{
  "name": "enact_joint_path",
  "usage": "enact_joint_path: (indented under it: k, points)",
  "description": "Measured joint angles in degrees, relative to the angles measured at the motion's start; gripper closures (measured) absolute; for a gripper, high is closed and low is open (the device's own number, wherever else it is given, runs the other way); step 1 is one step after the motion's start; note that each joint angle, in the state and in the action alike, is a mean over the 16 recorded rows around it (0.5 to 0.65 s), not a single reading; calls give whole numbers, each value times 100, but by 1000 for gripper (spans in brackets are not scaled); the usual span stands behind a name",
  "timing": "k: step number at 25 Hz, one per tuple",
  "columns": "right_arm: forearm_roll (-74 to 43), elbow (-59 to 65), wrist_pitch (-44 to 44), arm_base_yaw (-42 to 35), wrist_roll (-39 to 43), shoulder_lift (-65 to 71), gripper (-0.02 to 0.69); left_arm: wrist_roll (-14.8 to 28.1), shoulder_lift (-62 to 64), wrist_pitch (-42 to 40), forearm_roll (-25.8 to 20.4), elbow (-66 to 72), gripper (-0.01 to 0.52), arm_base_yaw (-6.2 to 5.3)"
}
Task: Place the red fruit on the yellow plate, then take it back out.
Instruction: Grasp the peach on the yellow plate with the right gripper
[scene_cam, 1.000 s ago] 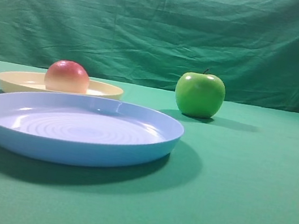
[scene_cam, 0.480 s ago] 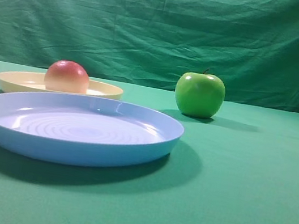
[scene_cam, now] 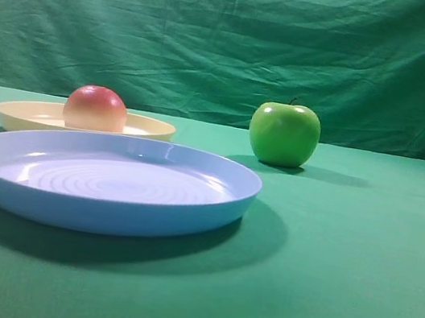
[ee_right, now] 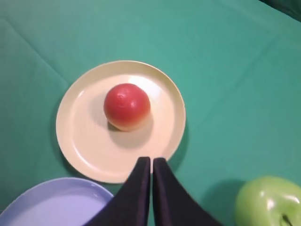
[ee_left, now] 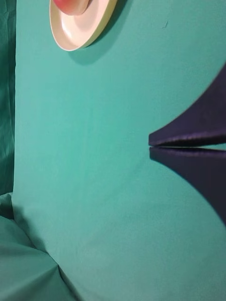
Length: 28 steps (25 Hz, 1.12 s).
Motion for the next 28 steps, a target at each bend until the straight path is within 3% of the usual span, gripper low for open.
enact_joint_path:
  k: [6, 15, 19, 23, 28]
  points:
    - [-4, -1190, -103, 358, -507, 1183, 541, 0, 0, 0, 0, 0, 514, 0]
    - [2, -2026, -659, 578, -793, 2422, 191, 0, 0, 0, 0, 0, 514, 0]
    - [23, -2094, -955, 580, -799, 2741, 73, 0, 0, 0, 0, 0, 514, 0]
    - [66, -2106, -1203, 580, -800, 2970, 20, 0, 0, 0, 0, 0, 514, 0]
    - [157, -2119, -1406, 580, -795, 3214, 18, 0, 0, 0, 0, 0, 514, 0]
